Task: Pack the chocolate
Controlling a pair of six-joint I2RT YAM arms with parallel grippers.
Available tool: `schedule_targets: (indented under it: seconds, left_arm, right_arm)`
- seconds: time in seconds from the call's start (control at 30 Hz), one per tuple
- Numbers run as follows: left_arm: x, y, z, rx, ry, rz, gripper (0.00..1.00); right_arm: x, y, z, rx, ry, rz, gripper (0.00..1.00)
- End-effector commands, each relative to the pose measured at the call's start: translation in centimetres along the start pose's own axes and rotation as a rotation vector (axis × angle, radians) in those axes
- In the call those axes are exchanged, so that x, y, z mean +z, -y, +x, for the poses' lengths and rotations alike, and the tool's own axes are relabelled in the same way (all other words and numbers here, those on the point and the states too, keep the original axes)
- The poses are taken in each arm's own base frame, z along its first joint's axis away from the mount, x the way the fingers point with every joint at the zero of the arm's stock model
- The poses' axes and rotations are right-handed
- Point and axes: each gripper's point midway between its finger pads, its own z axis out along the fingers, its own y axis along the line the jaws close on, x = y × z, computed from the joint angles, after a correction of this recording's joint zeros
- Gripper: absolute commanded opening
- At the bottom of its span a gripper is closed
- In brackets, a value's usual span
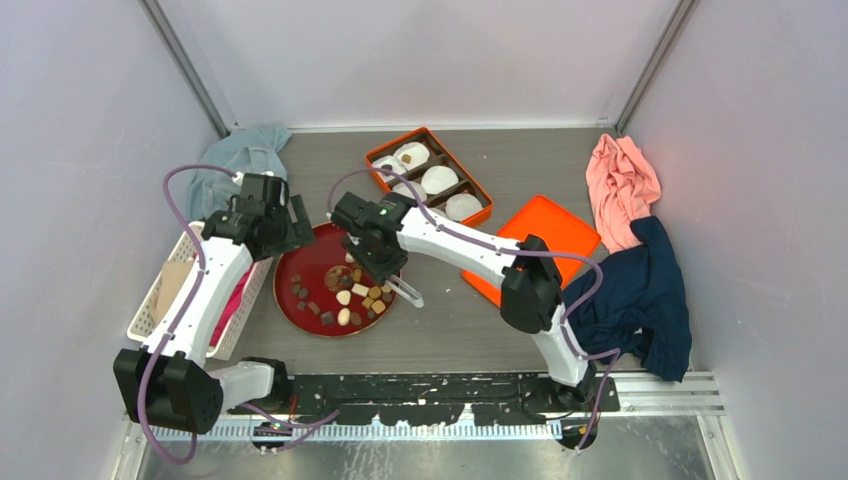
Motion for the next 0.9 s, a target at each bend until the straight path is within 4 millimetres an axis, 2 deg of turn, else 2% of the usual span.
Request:
schedule_targets:
  seconds: [0.0, 0.13, 0.33, 0.4, 0.43, 0.6, 0.73, 0.87]
  left_arm:
    - [-0.7, -0.3, -1.7, 0.003, 0.067, -0.014, 0.84]
    - [-0.7, -0.1, -1.7, -0.002, 0.065, -0.005, 0.84]
    - [-0.8, 0.1, -1.6, -0.01, 0.063, 0.006, 0.84]
    - [-0.9, 0.1, -1.8, -0.008, 0.068, 0.006, 0.84]
    - [-0.9, 0.1, -1.8, -0.008, 0.07, 0.006, 0.84]
    - [-0.9, 0.3, -1.9, -0.008, 0.069, 0.013, 0.84]
    - [-1.0, 0.4, -1.7, -0.012, 0.066, 0.02, 0.83]
    - [-1.0, 0.4, -1.7, -0.014, 0.066, 0.023, 0.83]
  right_arm:
    - [-8.2, 1.2, -4.1, 0.046, 0.25, -0.019, 0.01]
    - [-8.9, 4.3, -5.7, 0.135, 0.316, 0.018, 0.01]
    - [-10.0, 10.2, -8.5, 0.304, 0.437, 0.067, 0.01]
    - [-9.8, 12.2, -9.1, 0.351, 0.452, 0.078, 0.0]
    - [-9.6, 13.4, -9.2, 0.375, 0.451, 0.089, 0.01]
    - [-6.1, 16.7, -9.5, 0.421, 0.393, 0.134, 0.01]
    - [-3.6, 17.9, -9.6, 0.457, 0.345, 0.129, 0.01]
    - [-2.0, 18.0, -9.6, 0.475, 0.324, 0.105, 0.03]
